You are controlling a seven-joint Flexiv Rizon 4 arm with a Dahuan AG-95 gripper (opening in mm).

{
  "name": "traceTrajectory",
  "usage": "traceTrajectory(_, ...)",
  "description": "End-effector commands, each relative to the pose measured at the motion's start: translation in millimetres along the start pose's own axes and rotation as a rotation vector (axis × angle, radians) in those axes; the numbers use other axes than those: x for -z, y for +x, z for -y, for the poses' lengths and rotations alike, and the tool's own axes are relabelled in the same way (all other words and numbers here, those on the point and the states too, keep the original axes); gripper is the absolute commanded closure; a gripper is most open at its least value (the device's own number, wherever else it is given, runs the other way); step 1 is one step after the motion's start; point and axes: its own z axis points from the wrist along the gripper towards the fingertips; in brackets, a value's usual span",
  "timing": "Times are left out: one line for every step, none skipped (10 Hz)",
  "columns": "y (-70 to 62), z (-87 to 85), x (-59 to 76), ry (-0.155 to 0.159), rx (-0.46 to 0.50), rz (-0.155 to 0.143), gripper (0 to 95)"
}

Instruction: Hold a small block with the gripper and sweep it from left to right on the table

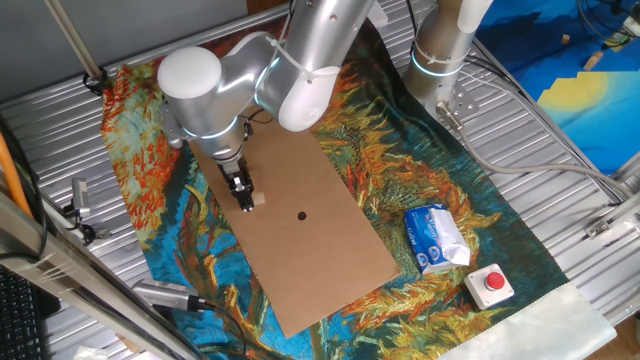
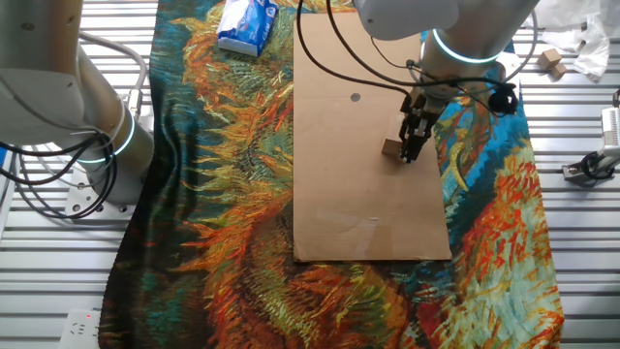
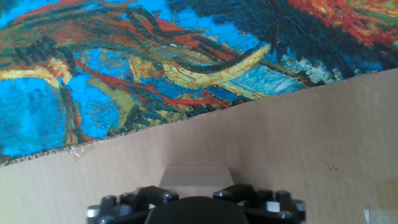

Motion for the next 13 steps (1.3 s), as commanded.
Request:
traceTrajectory(-0.6,-0.3,0.2,0.0,-0.001,-0.001,0.0)
traceTrajectory(-0.6,0.6,4.2,0.004,0.001,0.0,0.0)
traceTrajectory(-1.9,1.8,16.6,0.01,0.004,-0.007,0.0)
traceTrajectory(-2.1,2.8,25.5,0.025,0.006,-0.01,0.0)
traceTrajectory(-2.3,3.0,29.3,0.034,0.008,-0.008,0.0)
traceTrajectory(-2.2,3.1,31.5,0.045,0.015,-0.002,0.0)
traceTrajectory(-2.2,3.3,32.9,0.055,0.025,0.001,19.0)
traceTrajectory(-2.2,3.4,33.6,0.103,0.046,0.011,19.0)
traceTrajectory(-2.2,3.4,33.6,0.133,0.051,0.017,57.0)
traceTrajectory(-2.2,3.4,34.3,0.143,0.047,0.019,76.0)
traceTrajectory(-2.3,3.4,35.0,0.146,0.038,0.02,95.0)
traceTrajectory(-2.3,3.4,35.2,0.146,0.036,0.02,95.0)
traceTrajectory(-2.3,3.4,35.2,0.145,0.037,0.018,95.0)
